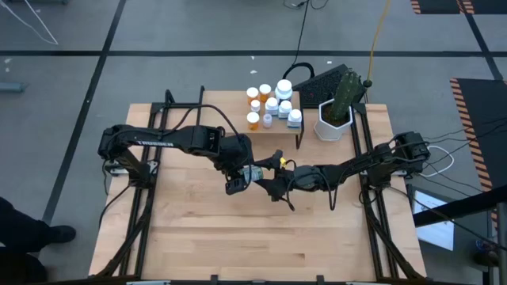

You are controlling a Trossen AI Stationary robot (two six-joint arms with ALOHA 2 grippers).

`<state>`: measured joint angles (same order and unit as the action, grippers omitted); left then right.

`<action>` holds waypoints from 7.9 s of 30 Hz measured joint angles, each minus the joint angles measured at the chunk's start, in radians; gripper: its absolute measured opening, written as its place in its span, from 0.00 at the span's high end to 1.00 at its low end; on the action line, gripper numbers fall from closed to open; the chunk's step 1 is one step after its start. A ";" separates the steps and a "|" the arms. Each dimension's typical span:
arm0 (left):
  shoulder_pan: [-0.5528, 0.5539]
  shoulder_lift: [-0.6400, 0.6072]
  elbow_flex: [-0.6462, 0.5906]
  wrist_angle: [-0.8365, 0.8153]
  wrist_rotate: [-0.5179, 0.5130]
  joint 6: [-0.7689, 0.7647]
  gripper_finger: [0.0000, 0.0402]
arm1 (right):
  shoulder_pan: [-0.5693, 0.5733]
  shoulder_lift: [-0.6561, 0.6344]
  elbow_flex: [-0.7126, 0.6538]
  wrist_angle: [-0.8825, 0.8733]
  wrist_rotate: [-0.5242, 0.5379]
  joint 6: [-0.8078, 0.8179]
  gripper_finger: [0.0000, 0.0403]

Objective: Pick and place medicine bottles onto shelf by color
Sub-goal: Put the green pill bottle on the shelf

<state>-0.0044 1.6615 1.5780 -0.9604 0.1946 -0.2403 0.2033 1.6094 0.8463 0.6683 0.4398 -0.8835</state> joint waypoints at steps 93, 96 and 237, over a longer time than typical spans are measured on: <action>0.705 0.076 0.178 -0.050 -0.033 0.340 0.41 | -0.287 -0.117 -0.272 0.184 -0.519 0.879 0.14; 0.745 0.123 0.180 -0.042 0.004 0.342 0.41 | -0.287 -0.117 -0.266 0.172 -0.520 0.879 0.14; -0.161 0.041 0.000 0.021 -0.156 -0.188 0.40 | 0.085 0.025 -0.083 0.197 -0.104 0.061 0.14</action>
<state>-0.1652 1.7023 1.5784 -0.9395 0.0390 -0.4278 0.2886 1.6341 0.7636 0.8652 0.3358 -0.8228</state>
